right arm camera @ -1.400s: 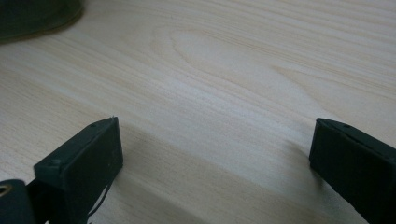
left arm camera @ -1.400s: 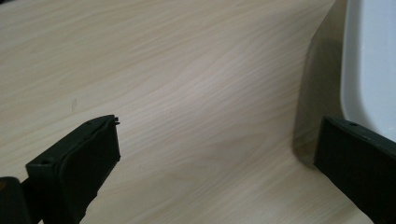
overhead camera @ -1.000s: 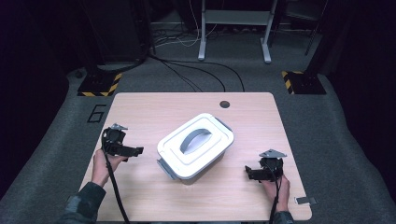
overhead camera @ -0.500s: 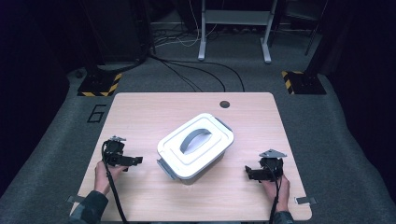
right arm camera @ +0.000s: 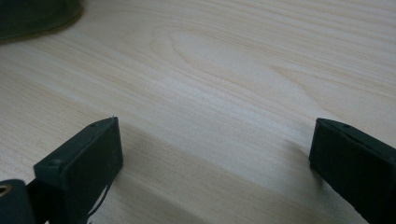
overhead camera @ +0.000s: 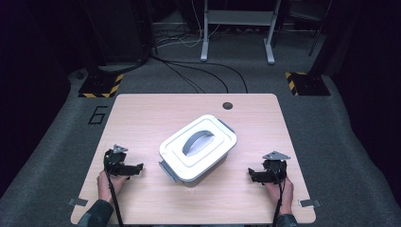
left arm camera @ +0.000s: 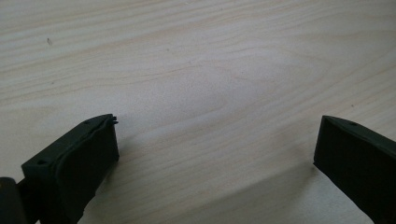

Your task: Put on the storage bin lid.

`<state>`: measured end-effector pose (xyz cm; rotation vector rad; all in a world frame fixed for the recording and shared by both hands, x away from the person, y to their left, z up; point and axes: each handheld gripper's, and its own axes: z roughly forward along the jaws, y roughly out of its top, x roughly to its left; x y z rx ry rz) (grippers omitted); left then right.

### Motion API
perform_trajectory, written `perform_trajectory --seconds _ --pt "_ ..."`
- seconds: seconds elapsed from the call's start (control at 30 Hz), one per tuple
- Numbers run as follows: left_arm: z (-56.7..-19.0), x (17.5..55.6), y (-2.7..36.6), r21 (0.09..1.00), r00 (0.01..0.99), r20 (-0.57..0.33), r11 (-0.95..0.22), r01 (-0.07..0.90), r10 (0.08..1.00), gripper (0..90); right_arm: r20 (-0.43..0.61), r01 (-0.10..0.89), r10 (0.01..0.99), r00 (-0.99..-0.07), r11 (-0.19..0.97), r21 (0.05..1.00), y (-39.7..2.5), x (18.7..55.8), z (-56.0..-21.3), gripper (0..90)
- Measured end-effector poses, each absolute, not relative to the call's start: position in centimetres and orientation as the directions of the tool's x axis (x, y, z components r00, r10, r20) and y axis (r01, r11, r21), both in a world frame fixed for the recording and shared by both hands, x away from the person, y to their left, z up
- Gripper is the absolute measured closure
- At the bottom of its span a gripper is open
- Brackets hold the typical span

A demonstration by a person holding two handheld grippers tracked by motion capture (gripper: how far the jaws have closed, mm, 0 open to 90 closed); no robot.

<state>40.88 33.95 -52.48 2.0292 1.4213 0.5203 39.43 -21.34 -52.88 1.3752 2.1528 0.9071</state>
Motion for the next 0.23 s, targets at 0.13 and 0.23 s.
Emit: perform_trajectory --seconds 0.13,0.23 --pt "-53.01 40.37 34.00 0.713 0.350 -0.007 -0.240 0.659 0.937 0.0 -0.008 0.629 0.909 -0.417 0.295 0.719 -21.34 39.43 -52.88 2.0" --pt "-53.15 40.26 34.03 0.724 0.349 -0.008 -0.236 0.649 0.937 0.0 -0.007 0.629 0.909 -0.417 0.294 0.720 -21.34 39.43 -52.88 2.0"
